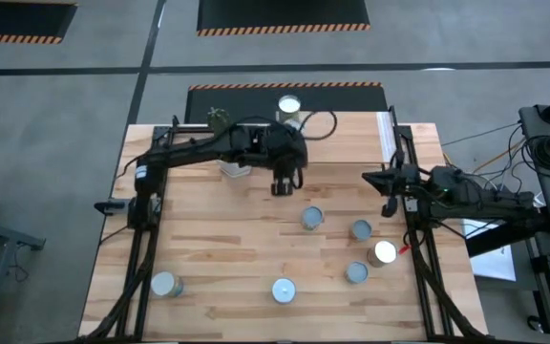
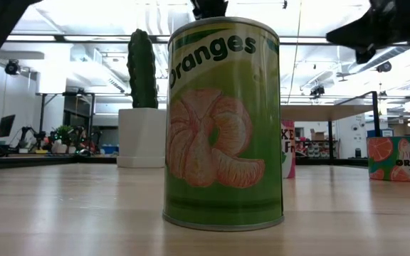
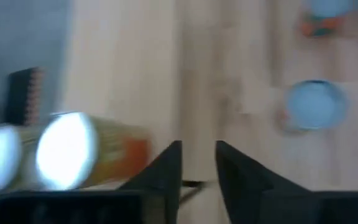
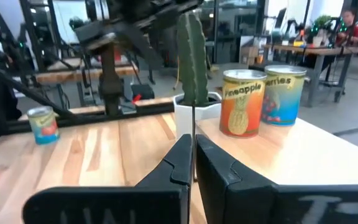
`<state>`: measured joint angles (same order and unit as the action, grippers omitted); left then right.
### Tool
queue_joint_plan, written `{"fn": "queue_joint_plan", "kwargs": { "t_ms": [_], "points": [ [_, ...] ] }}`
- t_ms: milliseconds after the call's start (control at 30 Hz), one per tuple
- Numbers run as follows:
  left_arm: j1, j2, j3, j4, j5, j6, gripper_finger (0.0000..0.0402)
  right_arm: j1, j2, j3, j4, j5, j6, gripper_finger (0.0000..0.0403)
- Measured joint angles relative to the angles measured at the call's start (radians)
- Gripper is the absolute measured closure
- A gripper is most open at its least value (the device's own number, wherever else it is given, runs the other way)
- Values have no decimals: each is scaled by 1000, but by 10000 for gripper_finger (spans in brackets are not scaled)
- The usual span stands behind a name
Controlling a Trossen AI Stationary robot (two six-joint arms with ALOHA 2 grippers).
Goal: Pick and place cans onto a shelf
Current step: Put the canned pineapple on the shelf
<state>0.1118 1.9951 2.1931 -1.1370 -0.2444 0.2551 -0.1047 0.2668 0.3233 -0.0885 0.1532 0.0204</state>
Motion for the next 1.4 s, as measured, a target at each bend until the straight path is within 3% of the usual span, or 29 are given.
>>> {"fn": "queue_joint_plan", "kwargs": {
  "t_ms": [67, 233, 433, 800, 1100, 1400],
  "points": [
    [-6, -45, -102, 65, 57, -4, 358, 0, 56, 0, 49, 3, -8, 394],
    [-35, -179, -355, 224, 70, -76, 396, 0, 176, 0, 206, 4, -49, 394],
    [-87, -386, -632, 451, 70, -116, 398, -4, 284, 4, 372, 5, -80, 394],
    [-111, -716, -1038, 915, 68, -42, 397, -9, 482, 169, 380, 17, -116, 394],
    [-104, -764, -1203, 1065, 52, 5, 397, -34, 620, 285, 352, 114, -165, 394],
    [-58, -667, -1222, 1166, -10, 34, 397, -187, 741, 378, 304, 118, -203, 394]
  ]
}}
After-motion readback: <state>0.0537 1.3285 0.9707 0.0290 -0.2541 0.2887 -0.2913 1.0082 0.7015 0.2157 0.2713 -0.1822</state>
